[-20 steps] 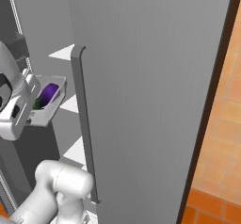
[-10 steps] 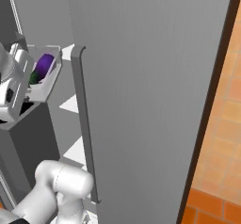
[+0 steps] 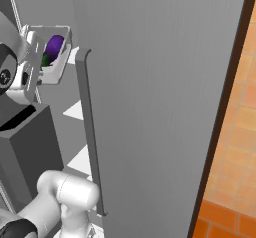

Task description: Take the meat container that has the chicken drumstick and place it on the second highest rack of the freezer. Then take the vegetable container that has the lemon wedge and eggplant and place it on the highest rack of the freezer.

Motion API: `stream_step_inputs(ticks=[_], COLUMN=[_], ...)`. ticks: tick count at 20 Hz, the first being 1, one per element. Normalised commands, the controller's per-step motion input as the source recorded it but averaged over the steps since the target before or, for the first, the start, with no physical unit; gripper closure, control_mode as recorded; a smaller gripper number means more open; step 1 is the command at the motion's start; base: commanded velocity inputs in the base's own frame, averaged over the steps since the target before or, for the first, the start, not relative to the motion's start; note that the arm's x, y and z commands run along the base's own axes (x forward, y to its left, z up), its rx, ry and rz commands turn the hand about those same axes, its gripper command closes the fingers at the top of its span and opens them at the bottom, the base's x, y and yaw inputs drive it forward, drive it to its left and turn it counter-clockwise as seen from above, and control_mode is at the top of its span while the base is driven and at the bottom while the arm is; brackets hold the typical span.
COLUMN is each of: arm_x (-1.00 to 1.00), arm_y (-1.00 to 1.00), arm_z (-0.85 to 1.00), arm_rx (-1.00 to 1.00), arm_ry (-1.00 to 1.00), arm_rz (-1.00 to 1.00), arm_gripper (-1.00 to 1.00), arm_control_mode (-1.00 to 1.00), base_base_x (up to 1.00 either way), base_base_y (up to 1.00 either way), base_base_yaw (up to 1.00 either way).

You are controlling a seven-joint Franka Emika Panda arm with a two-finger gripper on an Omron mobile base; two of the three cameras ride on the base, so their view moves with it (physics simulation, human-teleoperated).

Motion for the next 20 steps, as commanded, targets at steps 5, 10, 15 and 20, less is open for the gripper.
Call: stream_step_inputs(ticks=[5,10,15,20], arm_x=[0.85,0.82,0.8,0.61], arm_y=[0.0,0.0,0.0,0.0], arm_z=[-0.01,0.0,-0.05,-0.13], arm_rx=[0.0,0.0,0.0,0.0], arm_ry=[0.0,0.0,0.0,0.0], arm_rz=[0.0,-0.01,-0.01,0.0], arm_gripper=[1.0,1.0,1.0,1.0], arm_control_mode=[-1.0,-1.0,-1.0,-1.0], base_base_x=[0.0,0.0,0.0,0.0], base_base_y=[0.0,0.0,0.0,0.0], base_base_yaw=[0.0,0.0,0.0,0.0])
